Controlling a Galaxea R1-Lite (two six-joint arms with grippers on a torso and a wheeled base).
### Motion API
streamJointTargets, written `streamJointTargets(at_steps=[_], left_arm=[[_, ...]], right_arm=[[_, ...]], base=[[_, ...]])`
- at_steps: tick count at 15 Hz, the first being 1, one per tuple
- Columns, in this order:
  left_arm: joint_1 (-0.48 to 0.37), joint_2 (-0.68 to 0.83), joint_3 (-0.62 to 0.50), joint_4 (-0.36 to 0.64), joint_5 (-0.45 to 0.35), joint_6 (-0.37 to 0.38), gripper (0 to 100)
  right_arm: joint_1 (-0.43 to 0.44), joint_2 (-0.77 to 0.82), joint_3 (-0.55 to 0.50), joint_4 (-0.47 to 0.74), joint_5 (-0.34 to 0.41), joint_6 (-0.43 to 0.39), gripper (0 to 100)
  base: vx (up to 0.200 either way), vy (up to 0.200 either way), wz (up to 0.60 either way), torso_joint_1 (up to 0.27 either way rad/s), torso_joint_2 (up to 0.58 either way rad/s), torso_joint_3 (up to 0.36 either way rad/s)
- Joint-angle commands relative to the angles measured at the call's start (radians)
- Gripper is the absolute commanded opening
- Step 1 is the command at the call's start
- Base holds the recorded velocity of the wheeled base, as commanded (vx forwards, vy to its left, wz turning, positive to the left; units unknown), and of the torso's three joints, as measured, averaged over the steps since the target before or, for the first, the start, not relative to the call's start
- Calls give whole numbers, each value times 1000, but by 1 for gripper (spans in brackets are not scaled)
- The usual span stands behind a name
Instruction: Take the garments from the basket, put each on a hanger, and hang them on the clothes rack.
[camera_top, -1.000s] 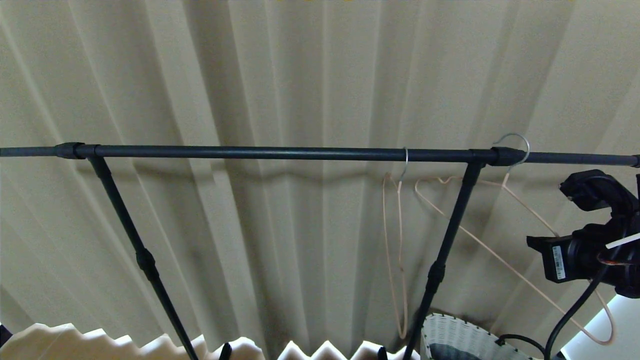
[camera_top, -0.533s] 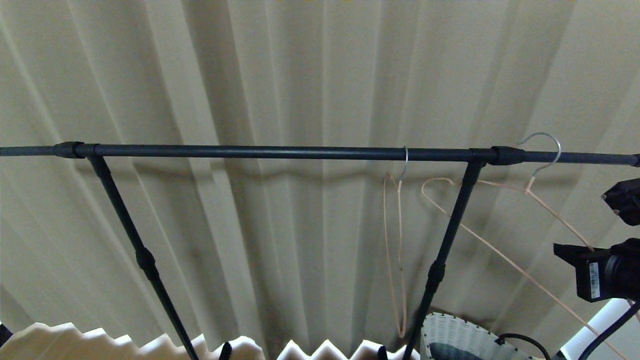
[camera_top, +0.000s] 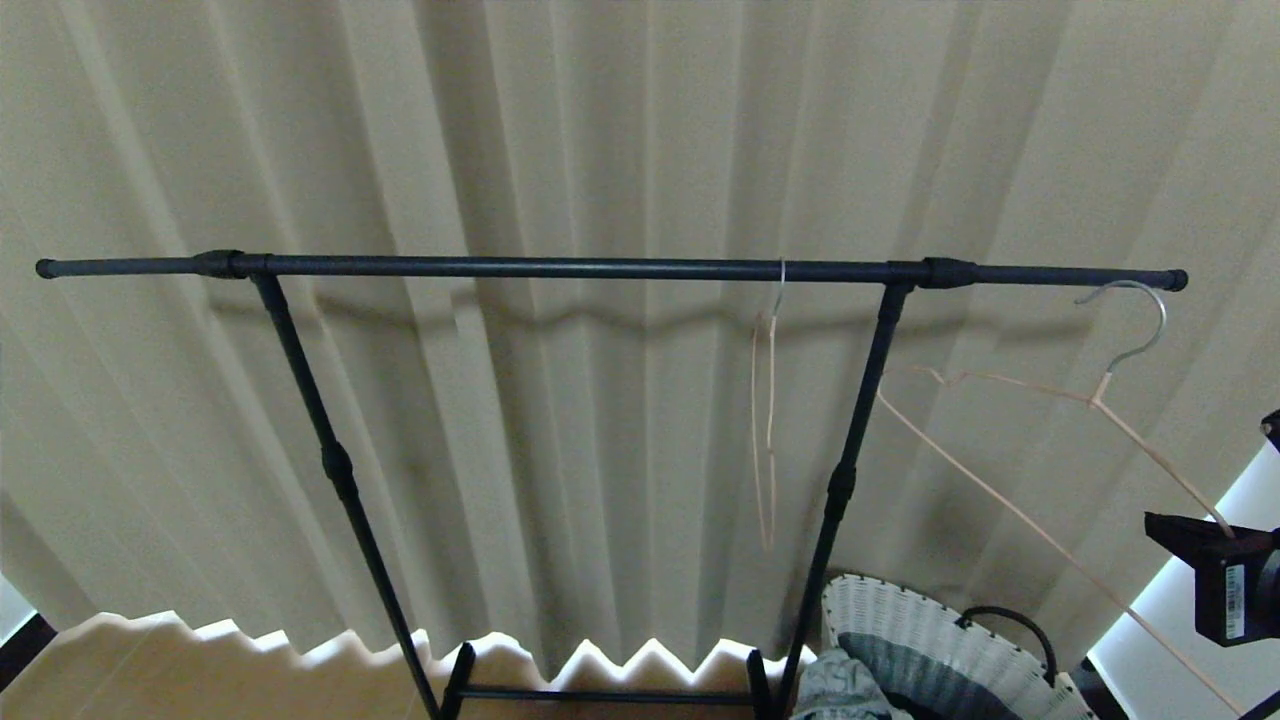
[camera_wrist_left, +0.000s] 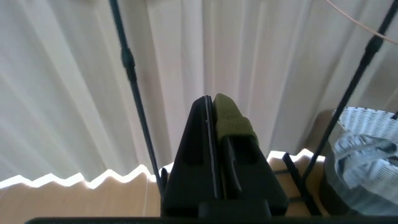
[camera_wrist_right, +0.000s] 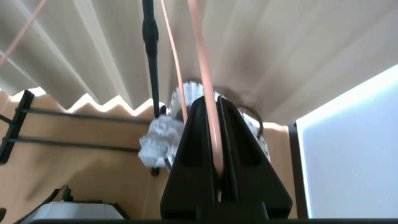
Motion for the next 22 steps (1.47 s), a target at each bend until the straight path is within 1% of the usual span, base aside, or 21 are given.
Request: streamJointTargets(at_steps=[1,3,9,22], left_arm=[[0,1,0,0,0,0,0],[0,0,-2,0,0,-2,0],[-2,0,-2,0,-1,-4,0],[0,1,0,0,-1,3,0]], right_arm=[[-9,-14,4,-1,-1,0,0],[-10,-17,11,-1,-1,0,0],[-9,-24,26,-1,9,2,0],[-9,-39,24,-1,12,3,0]], base=[[-200,0,0,-2,2,2],[-200,0,0,5,0,5],[0,0,0,0,0,0],[0,200,0,6,3,1]])
